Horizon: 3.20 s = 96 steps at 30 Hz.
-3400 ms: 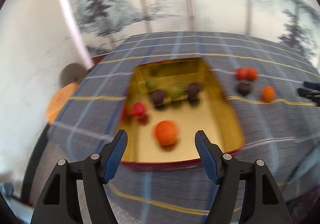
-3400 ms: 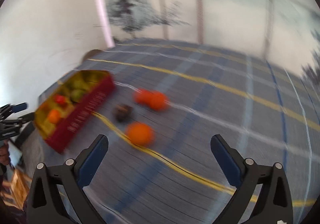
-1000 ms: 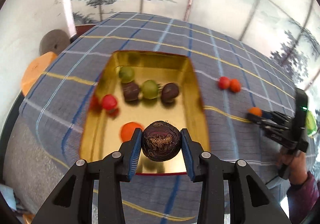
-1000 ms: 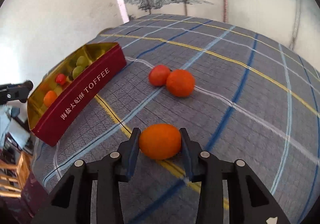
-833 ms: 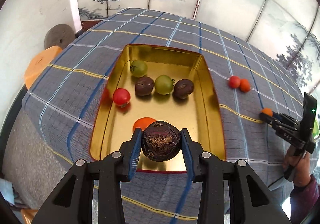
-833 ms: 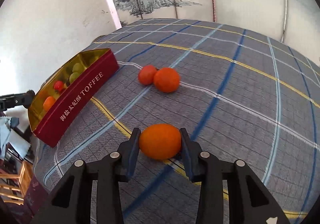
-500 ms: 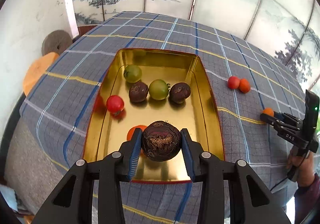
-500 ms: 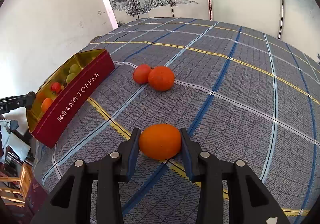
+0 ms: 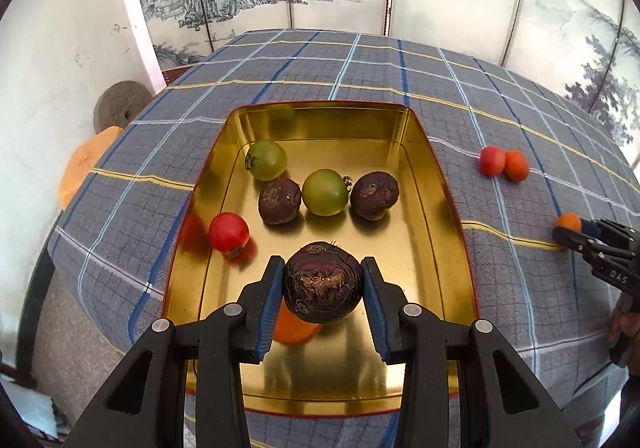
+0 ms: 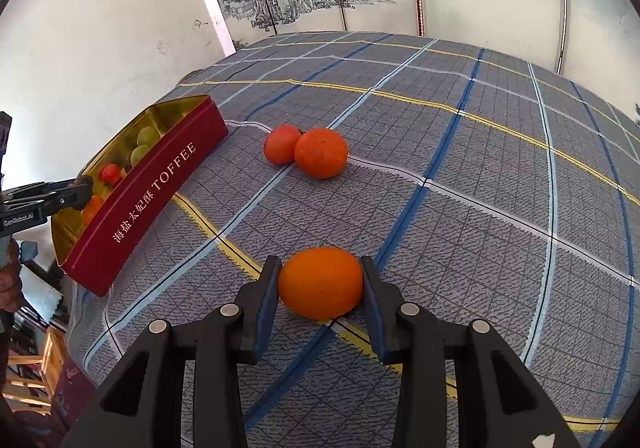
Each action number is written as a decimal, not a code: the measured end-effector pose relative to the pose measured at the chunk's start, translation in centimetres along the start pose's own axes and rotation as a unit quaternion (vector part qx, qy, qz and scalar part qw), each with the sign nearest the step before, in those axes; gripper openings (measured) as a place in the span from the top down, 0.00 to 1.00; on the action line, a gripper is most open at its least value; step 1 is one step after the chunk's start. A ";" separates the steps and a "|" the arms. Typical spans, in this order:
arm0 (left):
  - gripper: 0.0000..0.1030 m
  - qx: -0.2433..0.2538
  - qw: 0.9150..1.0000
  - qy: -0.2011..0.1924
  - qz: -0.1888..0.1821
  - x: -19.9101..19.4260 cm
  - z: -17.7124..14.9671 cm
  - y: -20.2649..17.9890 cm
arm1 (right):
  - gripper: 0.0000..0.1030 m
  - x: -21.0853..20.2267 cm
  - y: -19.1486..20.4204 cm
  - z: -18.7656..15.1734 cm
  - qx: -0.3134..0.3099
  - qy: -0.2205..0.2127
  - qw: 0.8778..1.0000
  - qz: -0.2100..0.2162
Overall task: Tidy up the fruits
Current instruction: 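Carry the passion fruit into the tray with the left gripper while the right gripper grasps an orange, then lower the orange into the tray and open the right gripper while the left gripper releases, then grasp the red tomato with the left gripper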
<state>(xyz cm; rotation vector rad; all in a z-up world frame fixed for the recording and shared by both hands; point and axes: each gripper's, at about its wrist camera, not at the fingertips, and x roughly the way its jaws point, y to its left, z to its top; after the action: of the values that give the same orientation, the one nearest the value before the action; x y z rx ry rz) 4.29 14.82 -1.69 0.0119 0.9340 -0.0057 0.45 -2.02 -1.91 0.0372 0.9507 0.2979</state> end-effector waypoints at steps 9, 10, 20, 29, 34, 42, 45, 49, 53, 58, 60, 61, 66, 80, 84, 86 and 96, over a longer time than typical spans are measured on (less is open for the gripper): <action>0.61 0.009 1.000 -0.002 0.020 0.7 0.1 -0.2 | 0.65 -0.1 0.0 0.0 0.000 0.000 1.000 0.001; 0.60 0.012 1.000 -0.003 0.024 0.8 0.2 -0.3 | 0.65 -0.1 -0.1 0.0 0.001 0.000 1.000 0.001; 0.35 0.006 0.998 -0.043 0.047 -0.6 0.5 0.3 | 0.65 -1.4 0.4 0.4 0.012 -0.015 1.000 0.019; 0.35 -0.015 0.997 -0.045 0.068 -2.0 -1.1 2.2 | 0.65 -3.5 8.2 4.8 -0.040 -0.048 0.991 0.115; 0.35 -0.042 0.994 -0.050 0.085 -3.3 -2.3 4.6 | 0.65 -1.4 14.0 6.0 -0.094 -0.023 0.982 0.159; 0.33 -0.057 0.993 -0.048 0.090 -4.1 -3.4 6.7 | 0.60 3.9 18.9 6.0 -0.125 0.025 0.975 0.182; 0.31 -0.057 0.993 -0.051 0.089 -4.3 -3.5 6.8 | 0.21 3.6 18.5 6.2 -0.107 0.005 0.977 0.186; 0.31 -0.045 0.996 -0.051 0.062 -4.4 -3.2 6.1 | 0.20 0.9 15.8 6.2 -0.081 -0.038 0.982 0.165; 0.31 -0.002 0.998 -0.068 -0.002 -5.4 -2.0 3.6 | 0.20 -1.9 9.6 4.2 -0.055 -0.052 0.994 0.085; 0.31 0.118 0.982 -0.098 -0.110 -6.1 1.5 -2.5 | 0.20 -3.0 0.1 0.0 -0.020 -0.008 0.998 -0.052; 0.31 0.170 0.970 -0.075 -0.154 -5.2 3.3 -5.5 | 0.20 -3.6 -2.5 -1.2 0.003 -0.001 0.998 -0.069; 0.31 0.197 0.962 -0.068 -0.175 -4.6 4.2 -7.0 | 0.20 -4.0 -3.9 -1.8 0.019 -0.002 0.997 -0.077; 0.43 0.349 0.914 -0.043 -0.204 -0.7 6.8 -13.7 | 0.20 -4.7 -6.9 -3.2 0.074 -0.017 0.996 -0.050; 0.50 0.471 0.849 0.073 -0.230 9.7 10.2 -18.3 | 0.10 -5.6 -7.6 -3.3 0.086 -0.044 0.995 0.007; 0.62 0.465 0.851 0.086 -0.228 11.2 10.7 -18.4 | 0.10 -5.2 -7.5 -3.1 0.085 -0.037 0.996 0.014; 0.69 0.446 0.862 0.094 -0.221 11.7 11.1 -17.9 | 0.10 -5.2 -7.5 -3.1 0.084 -0.036 0.996 0.013; 0.69 0.163 0.964 0.064 -0.198 4.0 8.7 -11.6 | 0.08 -4.3 -4.3 -0.2 0.000 -0.035 0.998 0.047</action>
<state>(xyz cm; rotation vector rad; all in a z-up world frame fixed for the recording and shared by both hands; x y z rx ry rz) 13.49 3.09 0.19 0.1315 1.0444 -0.5358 -1.09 -7.32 0.71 0.0916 0.8817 0.3815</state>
